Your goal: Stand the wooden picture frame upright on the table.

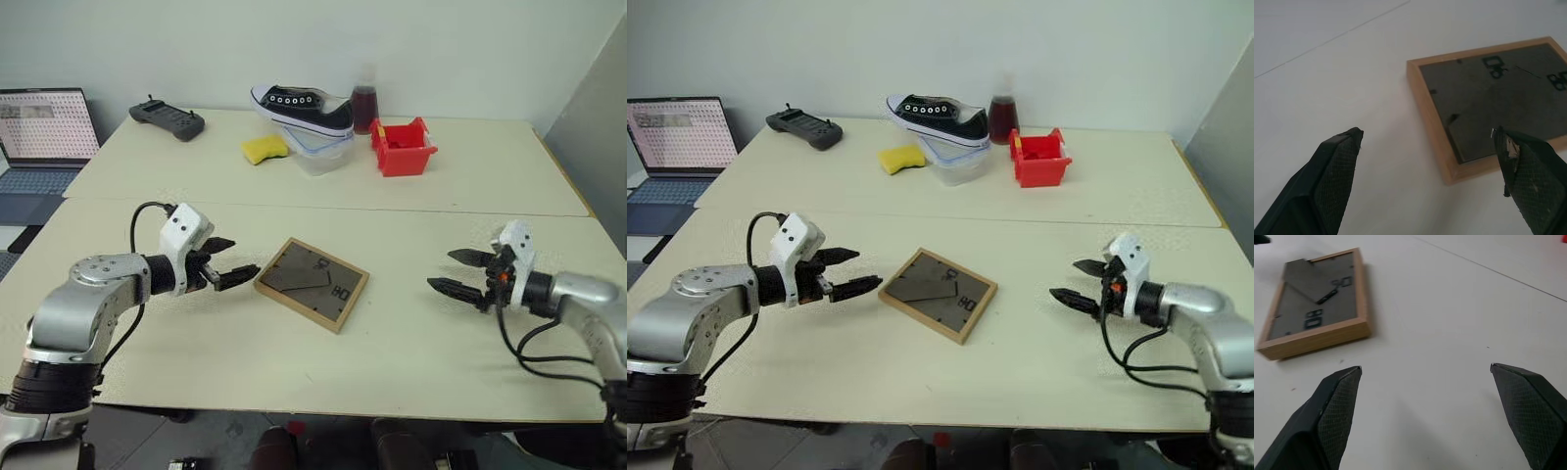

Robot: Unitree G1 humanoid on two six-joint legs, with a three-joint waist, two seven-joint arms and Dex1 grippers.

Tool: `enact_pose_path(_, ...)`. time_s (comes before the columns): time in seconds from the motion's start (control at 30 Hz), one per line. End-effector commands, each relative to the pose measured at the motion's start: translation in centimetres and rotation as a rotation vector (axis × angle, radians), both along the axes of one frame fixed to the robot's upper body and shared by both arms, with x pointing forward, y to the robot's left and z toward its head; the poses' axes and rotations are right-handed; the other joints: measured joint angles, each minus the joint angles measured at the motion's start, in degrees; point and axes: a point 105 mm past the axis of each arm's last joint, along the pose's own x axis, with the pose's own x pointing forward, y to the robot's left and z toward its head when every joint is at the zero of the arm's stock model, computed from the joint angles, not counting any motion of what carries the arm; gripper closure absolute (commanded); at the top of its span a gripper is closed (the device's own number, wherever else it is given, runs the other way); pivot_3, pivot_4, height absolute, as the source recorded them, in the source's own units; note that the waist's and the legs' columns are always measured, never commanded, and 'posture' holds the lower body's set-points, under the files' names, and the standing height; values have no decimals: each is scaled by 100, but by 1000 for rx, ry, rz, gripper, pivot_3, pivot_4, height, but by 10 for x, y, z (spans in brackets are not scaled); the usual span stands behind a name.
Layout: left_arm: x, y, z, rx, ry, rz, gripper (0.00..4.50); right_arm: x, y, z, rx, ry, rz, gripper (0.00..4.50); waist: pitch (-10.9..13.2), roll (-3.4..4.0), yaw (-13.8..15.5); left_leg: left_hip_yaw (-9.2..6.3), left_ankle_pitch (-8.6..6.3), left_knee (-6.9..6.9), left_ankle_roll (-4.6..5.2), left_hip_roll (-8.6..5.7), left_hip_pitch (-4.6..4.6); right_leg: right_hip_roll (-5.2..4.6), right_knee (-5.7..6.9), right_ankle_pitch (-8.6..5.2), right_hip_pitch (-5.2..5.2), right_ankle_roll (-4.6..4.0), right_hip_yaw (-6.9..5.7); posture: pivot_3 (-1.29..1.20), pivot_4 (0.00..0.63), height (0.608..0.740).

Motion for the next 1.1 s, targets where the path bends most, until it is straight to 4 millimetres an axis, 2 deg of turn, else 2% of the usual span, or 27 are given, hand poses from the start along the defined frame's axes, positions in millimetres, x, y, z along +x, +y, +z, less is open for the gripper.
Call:
enact_pose_path(0.03, 0, 4, 16, 44, -65, -29, 0, 6, 5, 3, -15, 0, 64, 25, 0, 0, -1, 0, 0, 0, 0, 0, 0, 0, 0, 0, 0, 0, 0, 0, 150, 740)
enact_pose_path(0.23, 0, 7, 28, -9, -115, 10, 0, 20, 10, 2, -64, -56, 70, 25, 1, 0, -12, 1, -2, -1, 4, -1, -14, -6, -14, -1, -5, -2, -1, 0, 150, 740)
enact_pose_path(0.3, -6, 7, 32, -59, -124, 28, 275, 29, 14, 2, -82, -87, 55, 0, 1, 0, -6, 1, -2, 0, 4, -1, -15, -7, -14, -1, -5, -2, -2, 0, 150, 740)
enact_pose_path(0.43, -22, 11, 20, -40, -102, 64, 1043, 47, 29, 5, -99, -123, 56, 792, 1, 1, -89, 2, -2, -2, 4, 0, -9, -6, -8, -1, -6, -2, 1, 0, 150, 740)
enact_pose_path(0.67, -43, 15, 3, -14, -102, 159, 2621, 72, 56, 2, -153, -181, 81, 2569, 2, 1, -95, 1, -2, -1, 3, 1, -8, -7, -3, -1, -7, -3, 0, 0, 150, 740)
enact_pose_path(0.77, -46, 9, -8, -33, -89, 176, 3235, 75, 67, -10, -205, -175, 110, 3244, 2, 1, -64, 0, -2, -1, 3, -1, -8, -11, -4, -1, -5, -3, -2, 0, 150, 740)
enact_pose_path(0.93, -38, 0, -38, -9, -91, 223, 4224, 80, 94, -27, -227, -184, 133, 4360, 2, 1, -65, 1, -2, 1, 2, -3, -7, -15, 0, 0, -5, -3, -2, 0, 150, 740)
enact_pose_path(0.97, -37, -1, -43, -9, -87, 227, 4442, 81, 98, -31, -230, -184, 131, 4500, 2, 0, -69, 1, -1, 1, 2, -3, -6, -14, 3, 0, -6, -3, -1, 0, 150, 740)
enact_pose_path(1.1, -29, -8, -60, -18, -70, 240, 4486, 79, 113, -47, -236, -175, 134, 4500, 2, 1, -71, 3, -1, 1, 2, -3, -5, -15, 5, 0, -6, -4, 0, 0, 150, 740)
